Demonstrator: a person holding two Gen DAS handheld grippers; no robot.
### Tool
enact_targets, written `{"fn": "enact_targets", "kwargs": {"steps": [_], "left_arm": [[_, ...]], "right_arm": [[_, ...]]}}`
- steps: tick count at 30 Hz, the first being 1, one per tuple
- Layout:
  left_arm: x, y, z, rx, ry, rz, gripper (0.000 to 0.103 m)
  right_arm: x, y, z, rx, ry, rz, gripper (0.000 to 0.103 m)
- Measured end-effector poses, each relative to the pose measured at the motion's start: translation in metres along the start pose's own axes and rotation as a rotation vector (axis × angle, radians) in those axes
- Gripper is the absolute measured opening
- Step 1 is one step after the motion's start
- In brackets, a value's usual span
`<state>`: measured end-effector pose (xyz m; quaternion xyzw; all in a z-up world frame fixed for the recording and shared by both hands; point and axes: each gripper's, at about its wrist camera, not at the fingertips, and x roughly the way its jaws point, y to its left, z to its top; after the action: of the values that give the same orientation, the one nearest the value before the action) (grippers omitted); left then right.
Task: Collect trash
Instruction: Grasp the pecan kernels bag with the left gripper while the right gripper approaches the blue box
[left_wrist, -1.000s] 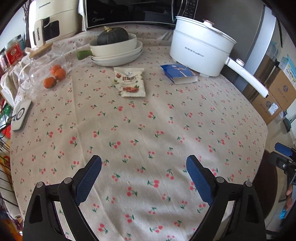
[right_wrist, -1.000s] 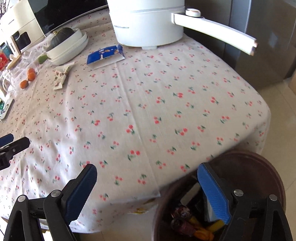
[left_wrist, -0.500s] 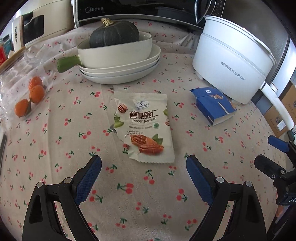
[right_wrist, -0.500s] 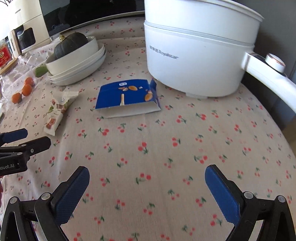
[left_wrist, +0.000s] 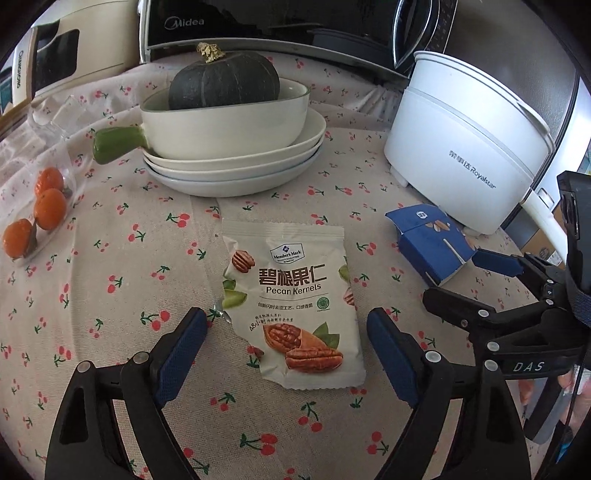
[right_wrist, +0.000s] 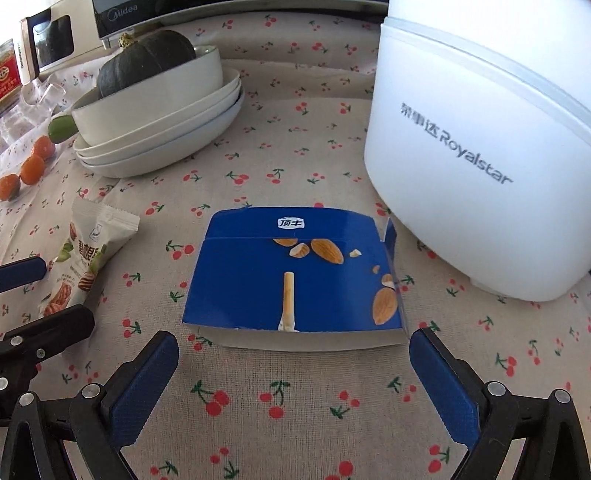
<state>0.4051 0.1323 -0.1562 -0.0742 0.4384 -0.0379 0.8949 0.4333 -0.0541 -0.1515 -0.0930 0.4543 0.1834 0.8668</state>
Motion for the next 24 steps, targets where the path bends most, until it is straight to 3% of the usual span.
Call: {"fn": "enact_targets", "kwargs": {"steps": [5, 11, 13, 14, 16, 18, 22, 24], "left_arm": [[-0.003, 0.003, 0.001, -0.023, -0.014, -0.028, 0.065], [-0.006, 0.004, -0.001, -0.022, -0.024, -0.059, 0.050], [-0.011, 0.002, -0.002, -0.010, -0.037, -0.069, 0.039], [-0.013, 0.001, -0.002, -0.006, -0.032, -0.084, 0.016], [-0.016, -0.002, -0.005, 0.004, -0.008, -0.095, 0.013], [-0.023, -0.005, -0.010, 0.013, 0.005, -0.099, 0.011], [-0.040, -0.009, -0.021, 0.019, 0.018, -0.103, 0.008], [-0.052, -0.010, -0.023, 0.024, 0.010, -0.100, 0.005]], "right_arm": [[0.011, 0.001, 0.009, -0.008, 0.018, -0.020, 0.102], [0.018, -0.001, 0.017, 0.011, 0.020, -0.029, 0.101], [0.016, -0.001, 0.016, 0.013, 0.015, -0.031, 0.097], [0.015, 0.000, 0.016, 0.013, 0.014, -0.029, 0.096], [0.010, 0.001, 0.011, 0.009, 0.016, -0.018, 0.094], [0.000, 0.002, 0.005, 0.006, 0.019, 0.001, 0.052], [-0.020, 0.003, -0.012, -0.009, 0.046, 0.005, 0.050], [-0.031, 0.005, -0.020, -0.029, 0.058, 0.002, 0.042]]}}
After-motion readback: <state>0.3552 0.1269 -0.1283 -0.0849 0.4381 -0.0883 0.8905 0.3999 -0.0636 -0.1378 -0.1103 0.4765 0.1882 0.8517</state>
